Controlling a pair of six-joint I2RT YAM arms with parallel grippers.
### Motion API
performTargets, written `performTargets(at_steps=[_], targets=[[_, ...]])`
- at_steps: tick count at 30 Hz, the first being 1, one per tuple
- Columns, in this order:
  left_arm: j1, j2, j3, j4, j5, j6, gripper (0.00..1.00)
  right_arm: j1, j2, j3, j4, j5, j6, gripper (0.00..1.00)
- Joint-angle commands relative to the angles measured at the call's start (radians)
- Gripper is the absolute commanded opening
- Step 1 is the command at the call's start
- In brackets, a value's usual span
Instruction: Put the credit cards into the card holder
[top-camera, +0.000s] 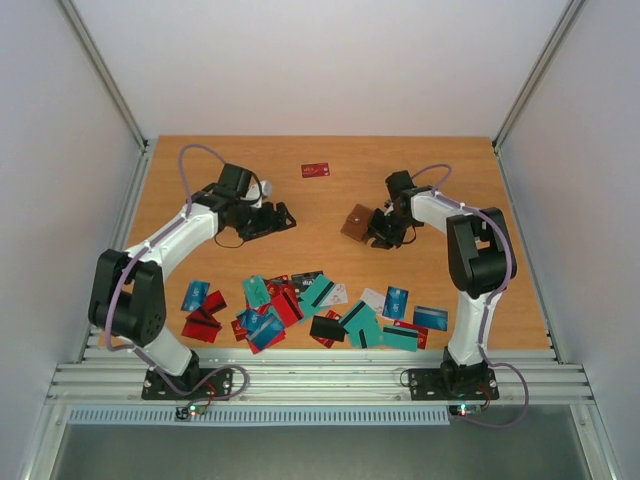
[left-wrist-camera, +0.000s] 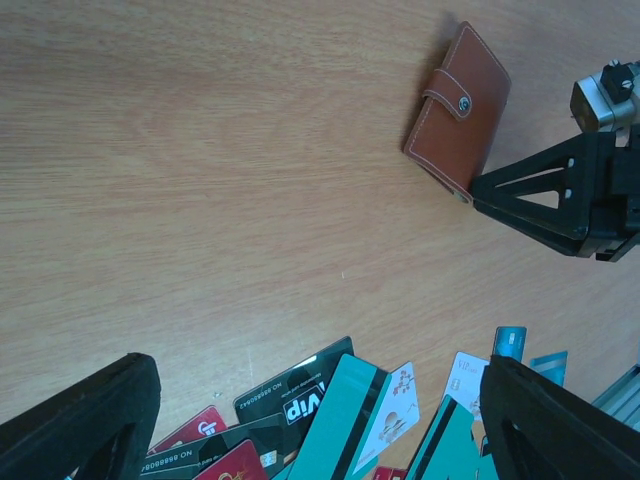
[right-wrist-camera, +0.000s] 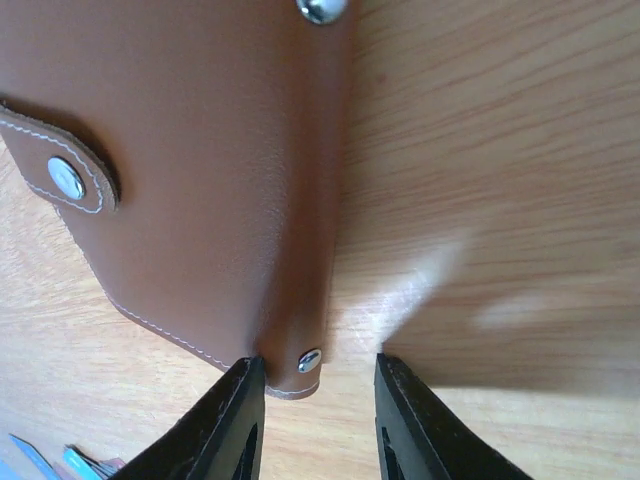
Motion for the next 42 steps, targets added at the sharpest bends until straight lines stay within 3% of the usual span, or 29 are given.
performTargets(at_steps=[1,8,15,24,30,42], targets=[[-0.007,0.019,0.033,0.004,0.020,-0.004,0.88,0.000,0.032,0.018,0.029,-0.013,-0.036,0.32],[-0.015,0.018,0.044,-0.016,0.012,-0.005,0.88,-0.018,0.059,0.005,0.070,-0.029,-0.063,0.26],[-0.030,0.011,0.048,-0.015,0.007,-0.022,0.88,-0.020,0.082,0.021,0.075,-0.041,-0.092,0.13],[-0.031,-0.022,0.030,0.009,0.067,-0.020,0.86,-0.020,-0.001,-0.008,0.076,-0.150,-0.177,0.01],[-0.031,-0.034,-0.022,0.132,0.208,-0.023,0.86,-0.020,-0.080,-0.042,0.056,-0.255,-0.205,0.01],[-0.032,0.003,-0.186,0.524,0.340,-0.290,0.85,-0.010,-0.228,-0.140,0.083,-0.394,-0.155,0.01]])
